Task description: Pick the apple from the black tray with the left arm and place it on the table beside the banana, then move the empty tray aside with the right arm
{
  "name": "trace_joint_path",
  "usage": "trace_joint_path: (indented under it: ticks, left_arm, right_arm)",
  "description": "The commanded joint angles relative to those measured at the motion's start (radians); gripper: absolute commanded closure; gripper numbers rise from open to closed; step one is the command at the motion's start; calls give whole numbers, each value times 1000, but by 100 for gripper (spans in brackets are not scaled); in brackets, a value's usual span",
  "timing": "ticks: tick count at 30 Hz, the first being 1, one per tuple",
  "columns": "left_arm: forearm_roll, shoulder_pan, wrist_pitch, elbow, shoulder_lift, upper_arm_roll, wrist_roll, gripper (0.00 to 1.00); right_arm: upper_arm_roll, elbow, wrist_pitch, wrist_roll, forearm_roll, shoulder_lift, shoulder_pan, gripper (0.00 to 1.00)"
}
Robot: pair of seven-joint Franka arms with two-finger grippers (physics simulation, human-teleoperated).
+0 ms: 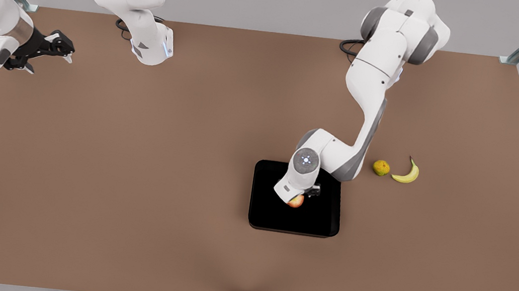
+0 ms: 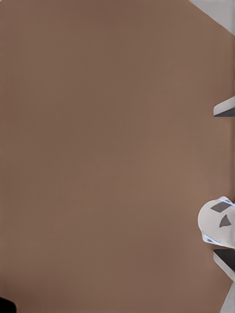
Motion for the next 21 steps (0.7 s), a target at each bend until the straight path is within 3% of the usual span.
trace_joint_path:
  ticks: [1,4,21]
  left_arm:
    - [16,-4,91,-3,13,-1,-109,0]
    - [12,-4,172,-59,25,-1,-109,0]
    - [27,2,214,-63,71,5,-91,0]
  right_arm:
    - [2,0,0,-17,0,-1,-8,0]
    - [5,0,3,-19,0,-1,-5,0]
    - [7,0,3,-21,-6,2,-5,0]
